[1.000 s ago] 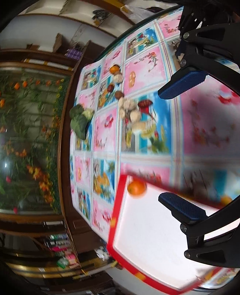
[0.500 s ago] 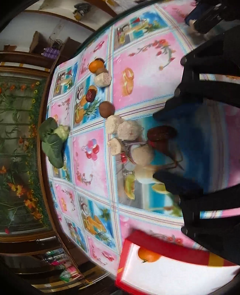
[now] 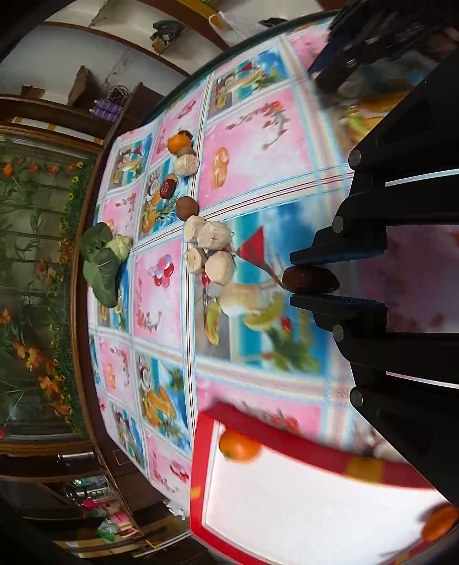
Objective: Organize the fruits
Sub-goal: 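Grasp a red date with the left tool while the right tool grasps a beige piece, then carry the date and beige piece over the tray and open both tools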
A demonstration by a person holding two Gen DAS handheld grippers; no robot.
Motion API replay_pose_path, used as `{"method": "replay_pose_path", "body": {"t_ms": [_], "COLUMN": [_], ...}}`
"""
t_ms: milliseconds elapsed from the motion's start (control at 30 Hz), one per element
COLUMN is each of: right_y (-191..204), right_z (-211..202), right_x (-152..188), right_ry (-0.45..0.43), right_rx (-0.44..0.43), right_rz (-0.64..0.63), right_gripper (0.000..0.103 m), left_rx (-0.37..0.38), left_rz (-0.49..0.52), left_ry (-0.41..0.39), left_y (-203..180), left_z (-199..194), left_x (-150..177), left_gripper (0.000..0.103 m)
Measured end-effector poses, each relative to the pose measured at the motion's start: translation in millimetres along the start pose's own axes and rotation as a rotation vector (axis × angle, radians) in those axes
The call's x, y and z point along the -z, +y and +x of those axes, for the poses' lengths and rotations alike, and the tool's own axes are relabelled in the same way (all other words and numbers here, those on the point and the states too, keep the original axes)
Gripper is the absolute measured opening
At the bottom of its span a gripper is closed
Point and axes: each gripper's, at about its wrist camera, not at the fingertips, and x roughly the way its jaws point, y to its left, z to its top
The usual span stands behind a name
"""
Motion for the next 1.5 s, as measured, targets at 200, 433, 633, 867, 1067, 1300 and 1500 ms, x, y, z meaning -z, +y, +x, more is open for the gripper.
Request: {"method": "replay_pose_path", "body": {"t_ms": [200,433,633,867,1067,1300,1500], "right_y": [14,33,52,78,100,120,138], "right_z": [-10,-27,-39,-46,-44,-38,-30], "right_x": [1,1,-2,-4,-6,-9,-13], "right_ry": [-0.008,-0.021,-0.041,-0.056,-0.058,-0.054,-0.051], "right_rx": [0.036,0.092,0.110,0.103,0.086,0.067,0.045], "right_rz": [-0.038,-0.098,-0.144,-0.196,-0.239,-0.276,-0.306], "right_gripper": [0.023,0.023,0.023,0.023,0.023,0.023,0.023], "left_rx": [0.020,0.031,0.020,-0.010,-0.044,-0.081,-0.122], "left_rz": [-0.022,-0.071,-0.115,-0.168,-0.209,-0.250,-0.267], "left_ry": [-0.067,-0.120,-0.154,-0.182,-0.191,-0.194,-0.197], "left_y": [23,52,77,108,131,153,170], "left_z": [-48,-89,-116,-138,-147,-150,-151], "left_x": [15,31,41,50,55,58,60], "left_gripper": [0.015,0.015,0.015,0.015,0.015,0.015,0.015]}}
